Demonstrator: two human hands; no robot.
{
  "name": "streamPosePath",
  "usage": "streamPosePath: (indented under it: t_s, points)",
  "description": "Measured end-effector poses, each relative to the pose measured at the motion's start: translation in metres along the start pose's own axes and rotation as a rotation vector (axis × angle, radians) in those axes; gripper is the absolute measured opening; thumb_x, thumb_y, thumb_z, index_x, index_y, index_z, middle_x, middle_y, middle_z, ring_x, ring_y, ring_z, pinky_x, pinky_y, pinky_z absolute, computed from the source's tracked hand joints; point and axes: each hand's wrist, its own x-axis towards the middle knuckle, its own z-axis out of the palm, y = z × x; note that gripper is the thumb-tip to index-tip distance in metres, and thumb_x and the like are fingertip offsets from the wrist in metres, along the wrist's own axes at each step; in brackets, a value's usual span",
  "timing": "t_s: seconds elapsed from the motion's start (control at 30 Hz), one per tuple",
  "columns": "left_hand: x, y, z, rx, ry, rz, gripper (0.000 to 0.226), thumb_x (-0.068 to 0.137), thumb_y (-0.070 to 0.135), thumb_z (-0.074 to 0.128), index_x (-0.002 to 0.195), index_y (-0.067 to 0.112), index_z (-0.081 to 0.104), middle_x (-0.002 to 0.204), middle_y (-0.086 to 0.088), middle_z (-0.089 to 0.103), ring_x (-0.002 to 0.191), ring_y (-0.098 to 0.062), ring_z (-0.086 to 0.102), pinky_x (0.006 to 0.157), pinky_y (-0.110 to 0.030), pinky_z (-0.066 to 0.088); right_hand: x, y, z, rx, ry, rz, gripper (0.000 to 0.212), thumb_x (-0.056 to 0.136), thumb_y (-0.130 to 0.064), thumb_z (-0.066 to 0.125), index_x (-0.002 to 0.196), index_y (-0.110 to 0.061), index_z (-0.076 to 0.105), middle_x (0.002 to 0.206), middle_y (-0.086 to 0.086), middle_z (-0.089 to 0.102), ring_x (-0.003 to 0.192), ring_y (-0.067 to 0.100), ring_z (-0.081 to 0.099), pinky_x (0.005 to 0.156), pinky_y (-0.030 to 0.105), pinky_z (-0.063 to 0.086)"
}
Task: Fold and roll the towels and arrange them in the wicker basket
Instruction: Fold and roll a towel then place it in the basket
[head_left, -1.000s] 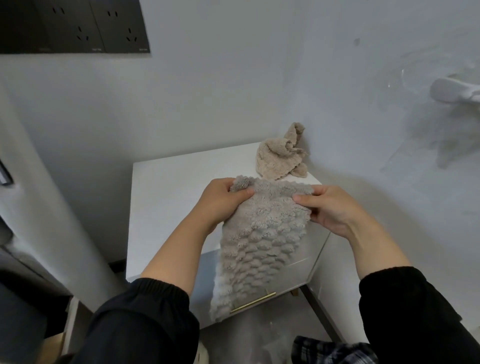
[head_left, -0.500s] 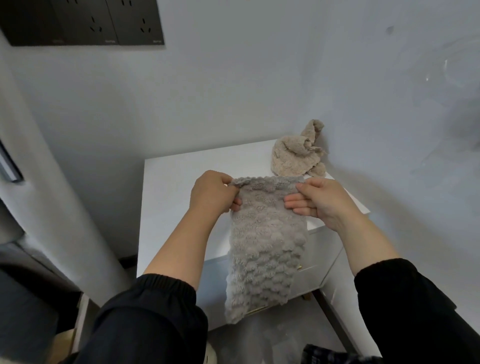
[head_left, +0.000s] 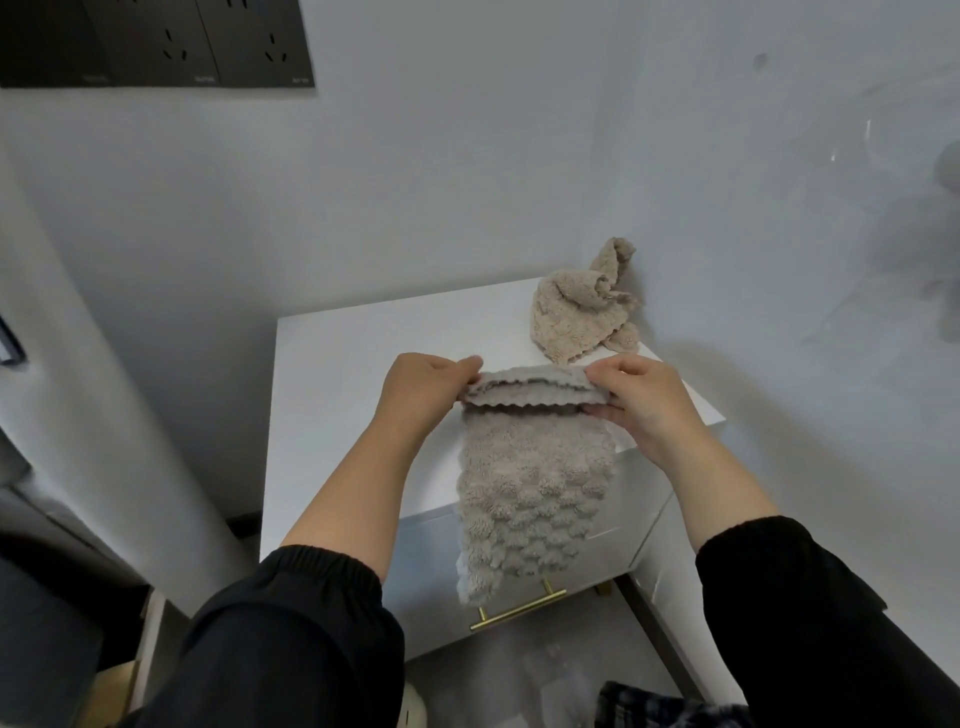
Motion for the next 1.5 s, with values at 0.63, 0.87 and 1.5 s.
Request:
streamPosePath:
  t_s: [0.63,0.87,1.5]
  points:
    - [0.006,-0.017,0.003,0.592,-0.209,0.181,0.052,0.083,0.01,0.069,0.132,0.014,0.054,0.124,-0.005,0.055,0.109,-0.022,0.055,0.091,-0.027,0.04,0.002,0.003,0.0,-0.72,-0.103,-0.051,0.054,0.078,-0.002,0.073,0.129,-0.01,0.057,0.097,0.004,0.054,0.088,0.016,0.055,0.069,0.024,0.036]
    - [0.004,-0.011,0.005,0.392,-0.083,0.122,0.014,0.074,-0.004,0.062,0.076,0.008,0.069,0.064,-0.005,0.065,0.059,-0.02,0.062,0.066,-0.03,0.055,0.0,-0.003,0.0,-0.473,-0.014,0.022,0.032,0.075,0.014,0.067,0.101,-0.004,0.06,0.051,0.007,0.049,0.03,0.011,0.041,0.034,0.019,0.032]
    - [0.002,-0.017,0.0,0.544,-0.094,0.342,0.014,0.084,0.018,0.057,0.095,0.021,0.065,0.107,0.004,0.06,0.093,-0.013,0.055,0.079,-0.025,0.04,0.0,0.004,-0.003,-0.761,0.027,-0.294,0.025,0.081,-0.005,0.062,0.085,-0.03,0.062,0.091,-0.002,0.064,0.082,0.014,0.058,0.061,0.022,0.04]
